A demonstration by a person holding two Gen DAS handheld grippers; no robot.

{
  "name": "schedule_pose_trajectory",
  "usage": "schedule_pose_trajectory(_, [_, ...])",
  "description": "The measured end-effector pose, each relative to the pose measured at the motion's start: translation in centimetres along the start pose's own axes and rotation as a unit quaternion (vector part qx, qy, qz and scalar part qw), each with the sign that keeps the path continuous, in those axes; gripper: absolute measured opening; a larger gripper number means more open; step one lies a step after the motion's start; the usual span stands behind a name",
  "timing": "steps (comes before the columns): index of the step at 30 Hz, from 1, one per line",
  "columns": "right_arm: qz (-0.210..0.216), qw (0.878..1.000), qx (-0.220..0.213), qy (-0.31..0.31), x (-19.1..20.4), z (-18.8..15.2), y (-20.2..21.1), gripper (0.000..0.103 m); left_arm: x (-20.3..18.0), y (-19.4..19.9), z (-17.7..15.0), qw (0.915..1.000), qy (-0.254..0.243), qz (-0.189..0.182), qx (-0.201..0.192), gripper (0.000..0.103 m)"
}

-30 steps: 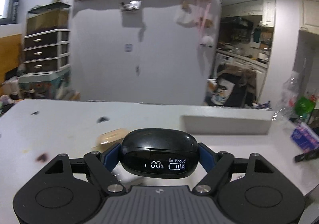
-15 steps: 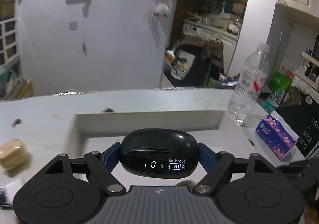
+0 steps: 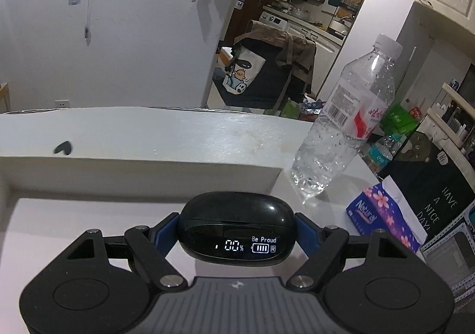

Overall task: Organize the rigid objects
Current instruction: 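Carry the black earbud case into the white tray and open the left gripper, then move the left gripper back to the round white tape measure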

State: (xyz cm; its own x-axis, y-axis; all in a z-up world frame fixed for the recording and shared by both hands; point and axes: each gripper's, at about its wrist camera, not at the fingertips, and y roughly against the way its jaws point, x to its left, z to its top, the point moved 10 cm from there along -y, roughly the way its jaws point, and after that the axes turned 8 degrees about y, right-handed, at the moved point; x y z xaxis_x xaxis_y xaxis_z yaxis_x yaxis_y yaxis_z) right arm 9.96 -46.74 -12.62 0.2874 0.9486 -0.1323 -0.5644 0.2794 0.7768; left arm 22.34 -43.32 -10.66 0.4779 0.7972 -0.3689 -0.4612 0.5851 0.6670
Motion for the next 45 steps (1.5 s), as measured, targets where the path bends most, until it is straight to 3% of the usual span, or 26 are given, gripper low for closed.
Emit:
schedule_pose_trajectory(7, [-0.002,1.0,-0.001,0.003,0.1,0.0,0.0,0.007,-0.3,-1.8,-0.1,0.9998,0.003,-0.009,0.02,0.082])
schedule_pose_trajectory(9, [-0.001,1.0,0.0,0.001,0.1,-0.1,0.0,0.007,0.0,-1.5,-0.1,0.9998,0.006,-0.005,0.017,0.094])
schedule_pose_trajectory(11, [-0.001,1.0,0.0,0.002,0.1,0.0,0.0,0.007,0.1,-1.0,0.0,0.9999,0.011,-0.002,0.012,0.097])
schedule_pose_trajectory(28, [-0.001,1.0,-0.001,0.0,0.1,-0.1,-0.1,0.007,0.9,5.8,-1.0,0.998,-0.055,0.03,-0.005,0.1])
schedule_pose_trajectory(45, [-0.002,1.0,-0.002,0.001,0.1,-0.1,-0.1,0.007,3.9,11.0,-3.7,0.9957,-0.076,0.048,-0.024,0.103])
